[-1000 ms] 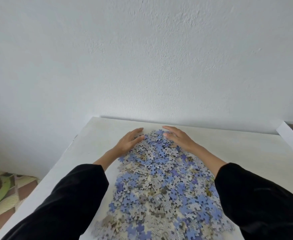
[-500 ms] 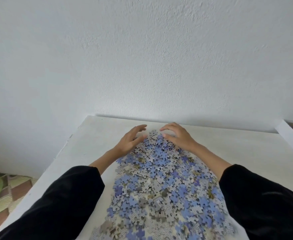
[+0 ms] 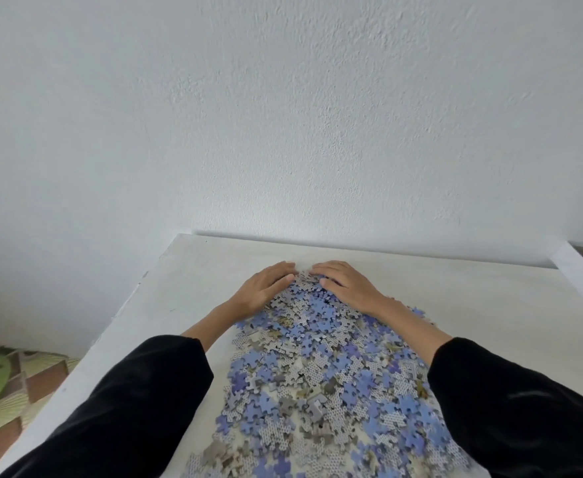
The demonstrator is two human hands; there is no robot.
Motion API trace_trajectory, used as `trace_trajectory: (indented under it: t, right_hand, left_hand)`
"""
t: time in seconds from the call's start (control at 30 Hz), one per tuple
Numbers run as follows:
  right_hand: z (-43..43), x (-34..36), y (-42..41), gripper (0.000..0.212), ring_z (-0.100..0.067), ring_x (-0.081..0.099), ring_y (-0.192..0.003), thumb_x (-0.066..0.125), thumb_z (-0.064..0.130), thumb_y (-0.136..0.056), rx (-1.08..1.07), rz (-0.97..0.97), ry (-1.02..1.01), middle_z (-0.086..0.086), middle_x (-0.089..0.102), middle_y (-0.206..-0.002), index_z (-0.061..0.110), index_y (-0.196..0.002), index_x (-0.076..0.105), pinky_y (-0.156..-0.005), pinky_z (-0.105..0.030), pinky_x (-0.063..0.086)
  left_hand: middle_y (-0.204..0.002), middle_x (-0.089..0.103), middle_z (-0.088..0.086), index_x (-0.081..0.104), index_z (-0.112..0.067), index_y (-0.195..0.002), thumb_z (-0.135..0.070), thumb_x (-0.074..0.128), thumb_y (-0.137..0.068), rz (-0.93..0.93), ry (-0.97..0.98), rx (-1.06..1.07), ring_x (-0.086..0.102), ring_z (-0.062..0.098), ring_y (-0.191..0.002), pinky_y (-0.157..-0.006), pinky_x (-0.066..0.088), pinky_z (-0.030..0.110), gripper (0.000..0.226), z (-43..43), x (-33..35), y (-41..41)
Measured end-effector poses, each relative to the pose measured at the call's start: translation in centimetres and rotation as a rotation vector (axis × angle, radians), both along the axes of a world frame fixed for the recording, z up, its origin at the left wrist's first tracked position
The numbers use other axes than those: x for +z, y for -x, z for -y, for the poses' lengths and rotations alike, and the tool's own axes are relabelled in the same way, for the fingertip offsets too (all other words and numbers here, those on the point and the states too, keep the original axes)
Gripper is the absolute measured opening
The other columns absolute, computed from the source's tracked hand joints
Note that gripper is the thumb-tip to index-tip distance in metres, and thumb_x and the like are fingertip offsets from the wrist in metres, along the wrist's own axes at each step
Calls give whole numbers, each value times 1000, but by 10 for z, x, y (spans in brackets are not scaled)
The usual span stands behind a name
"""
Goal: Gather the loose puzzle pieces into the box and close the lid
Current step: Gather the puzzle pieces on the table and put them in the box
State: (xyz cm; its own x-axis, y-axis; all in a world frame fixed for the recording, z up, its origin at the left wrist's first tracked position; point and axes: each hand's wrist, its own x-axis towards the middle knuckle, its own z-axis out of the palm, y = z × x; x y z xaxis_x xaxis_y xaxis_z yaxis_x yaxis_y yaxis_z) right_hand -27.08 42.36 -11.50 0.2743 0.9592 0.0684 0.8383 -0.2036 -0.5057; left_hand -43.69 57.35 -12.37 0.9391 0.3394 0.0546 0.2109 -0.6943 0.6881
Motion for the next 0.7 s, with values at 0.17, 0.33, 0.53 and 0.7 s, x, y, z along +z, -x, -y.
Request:
trace_trajectory:
  t: [0.17,0.33,0.53,0.7]
  right_hand:
    - [5,4,4,35,-16,34,-130,36,19,-99,-18,-8,14,-1,46,-138,15,-131,49,-105,-30,23]
    - [19,15,5,35,-17,34,-129,37,23,-98,-63,-15,-15,-1,45,-138,19,-132,47,-101,-30,26]
    - [79,20,14,36,-18,38,-128,41,29,-97,-239,-52,-156,-1,48,-136,19,-132,48,-102,-32,27]
    - [139,3,28,41,-20,33,-133,41,31,-97,-406,47,-98,-3,41,-142,18,-135,44,-111,-41,24]
  left_hand:
    - [-144,42,-5,50,-22,-132,-60,28,-88,24,4,-23,34,2,-126,-105,25,28,62,2,4,10]
    - [-136,49,-4,47,-21,-133,-67,31,-81,10,6,-11,46,5,-118,-101,36,30,70,4,21,31]
    - [-140,42,-7,45,-26,-133,-74,36,-79,-33,-51,26,38,3,-124,-108,30,31,73,4,21,87]
    - [-151,24,-3,35,-29,-140,-91,19,-65,-113,-77,92,24,10,-135,-112,16,34,99,29,10,129]
